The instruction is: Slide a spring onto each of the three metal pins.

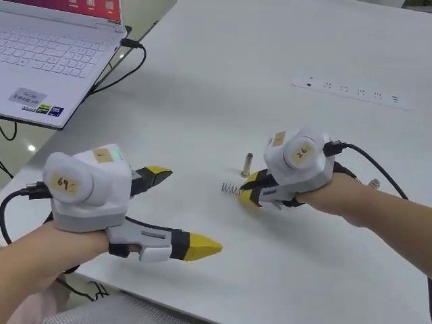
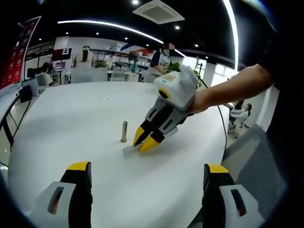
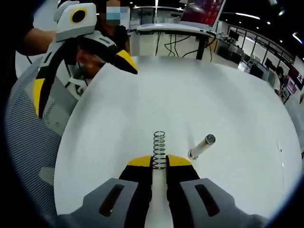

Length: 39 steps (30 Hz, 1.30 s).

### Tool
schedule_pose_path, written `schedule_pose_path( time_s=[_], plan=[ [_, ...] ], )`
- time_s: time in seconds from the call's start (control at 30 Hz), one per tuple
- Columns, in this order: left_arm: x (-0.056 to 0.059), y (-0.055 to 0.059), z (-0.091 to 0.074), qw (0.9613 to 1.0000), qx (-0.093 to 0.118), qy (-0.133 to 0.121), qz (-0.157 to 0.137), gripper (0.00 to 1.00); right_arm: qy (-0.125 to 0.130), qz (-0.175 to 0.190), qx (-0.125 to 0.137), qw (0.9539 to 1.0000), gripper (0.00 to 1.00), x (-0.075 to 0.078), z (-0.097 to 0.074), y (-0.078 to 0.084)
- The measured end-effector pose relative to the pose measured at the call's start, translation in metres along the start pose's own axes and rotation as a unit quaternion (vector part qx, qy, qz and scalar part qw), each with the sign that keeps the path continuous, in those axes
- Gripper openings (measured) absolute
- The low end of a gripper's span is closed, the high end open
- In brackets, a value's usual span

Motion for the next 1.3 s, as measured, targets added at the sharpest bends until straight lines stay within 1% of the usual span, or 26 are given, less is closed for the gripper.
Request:
schedule_pose_path(
  time_s=[0.07,0.23,0.33,0.4,0.5,0.6,0.73,0.97,1.07,1.1,1.2,1.27,1.3],
  plan=[
    [0.001,-0.001,0.001,1.0000,-0.001,0.002,0.001,0.95,0.001,-0.001,0.003,1.0000,0.08,0.000,-0.004,0.000],
    [0.006,-0.009,0.008,0.9998,0.002,0.014,0.013,0.94,0.005,-0.008,0.012,0.9999,0.08,-0.003,-0.027,0.004],
    [0.009,-0.014,0.014,0.9996,0.002,0.023,0.019,0.93,0.008,-0.009,0.013,0.9998,0.08,-0.004,-0.042,0.010],
    [0.012,-0.016,0.018,0.9994,0.002,0.027,0.022,0.93,0.013,-0.015,0.010,0.9998,0.08,-0.006,-0.054,0.014],
    [0.017,-0.016,0.025,0.9990,-0.002,0.036,0.026,0.93,0.018,-0.010,0.010,0.9997,0.08,-0.005,-0.066,0.019],
    [0.023,-0.018,0.031,0.9981,-0.009,0.050,0.037,0.92,0.026,-0.007,0.012,0.9996,0.08,-0.004,-0.076,0.022],
    [0.025,-0.021,0.034,0.9974,-0.012,0.057,0.043,0.92,0.032,-0.003,0.017,0.9993,0.08,-0.006,-0.091,0.023],
    [0.030,-0.025,0.045,0.9960,-0.018,0.072,0.050,0.89,0.035,-0.002,0.016,0.9993,0.08,-0.013,-0.104,0.032],
    [0.033,-0.027,0.051,0.9949,-0.020,0.083,0.054,0.87,0.032,-0.016,0.009,0.9993,0.07,-0.018,-0.109,0.038],
    [0.033,-0.028,0.053,0.9946,-0.021,0.085,0.055,0.87,0.031,-0.015,0.009,0.9994,0.07,-0.018,-0.109,0.040],
    [0.035,-0.027,0.061,0.9935,-0.026,0.097,0.054,0.81,0.026,-0.006,0.016,0.9995,0.07,-0.021,-0.114,0.040],
    [0.040,-0.028,0.066,0.9926,-0.024,0.110,0.045,0.77,0.021,-0.010,0.016,0.9996,0.07,-0.024,-0.117,0.041],
    [0.042,-0.029,0.068,0.9923,-0.023,0.113,0.046,0.76,0.020,-0.014,0.016,0.9996,0.07,-0.025,-0.118,0.042]
  ],
)
Point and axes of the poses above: the centre of the closed fingertips' face, and the gripper's own axes: z roughly forward along the fingers, x roughly to its right, y roughly out of its underside, the point moved 4 cm from there along -z, roughly backward along the fingers, and after that the axes turned 9 degrees about y, right-handed, at the moved point
